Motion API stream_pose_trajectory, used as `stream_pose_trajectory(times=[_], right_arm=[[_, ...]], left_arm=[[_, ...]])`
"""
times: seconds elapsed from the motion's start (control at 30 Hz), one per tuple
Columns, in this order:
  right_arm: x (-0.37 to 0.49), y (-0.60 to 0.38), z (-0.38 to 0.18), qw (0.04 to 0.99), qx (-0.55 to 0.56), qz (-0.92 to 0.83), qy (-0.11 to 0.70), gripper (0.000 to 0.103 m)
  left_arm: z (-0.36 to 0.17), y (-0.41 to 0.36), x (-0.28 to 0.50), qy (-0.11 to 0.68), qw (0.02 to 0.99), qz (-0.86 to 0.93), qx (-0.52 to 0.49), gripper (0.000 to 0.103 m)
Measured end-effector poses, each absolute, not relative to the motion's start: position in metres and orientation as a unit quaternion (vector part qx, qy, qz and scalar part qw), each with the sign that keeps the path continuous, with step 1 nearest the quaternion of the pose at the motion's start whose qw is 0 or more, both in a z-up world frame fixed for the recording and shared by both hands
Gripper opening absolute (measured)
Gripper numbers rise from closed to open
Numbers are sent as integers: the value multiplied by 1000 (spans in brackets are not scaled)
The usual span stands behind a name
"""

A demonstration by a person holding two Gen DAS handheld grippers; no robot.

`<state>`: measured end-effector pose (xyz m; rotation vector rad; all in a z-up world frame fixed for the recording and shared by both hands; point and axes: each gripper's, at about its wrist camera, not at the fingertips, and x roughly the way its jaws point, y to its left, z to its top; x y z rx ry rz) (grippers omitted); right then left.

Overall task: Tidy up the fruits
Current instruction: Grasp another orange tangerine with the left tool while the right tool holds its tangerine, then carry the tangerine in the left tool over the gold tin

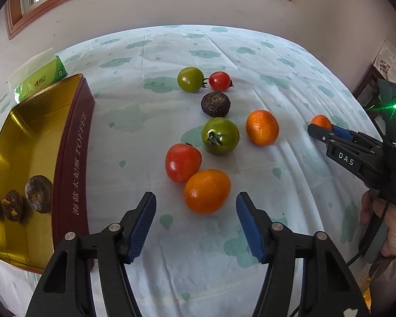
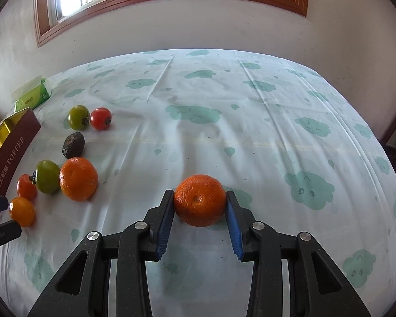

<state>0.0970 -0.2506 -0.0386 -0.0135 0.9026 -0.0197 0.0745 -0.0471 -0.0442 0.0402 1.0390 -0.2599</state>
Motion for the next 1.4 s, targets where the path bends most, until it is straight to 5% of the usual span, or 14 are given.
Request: stream_pose_trajectory(times=[0.27,0.43,1.4], right_arm=[[99,-252,-42,896,-1,-12,444,40],[98,-253,-41,896,-1,-12,444,40],[97,-248,-41,896,-5,-14,444,40]], left_arm=[[-53,-49,82,507,853,-123,6,49],[-54,-51,83,507,853,-129,6,32],[10,26,56,450,889,-75,-24,31]])
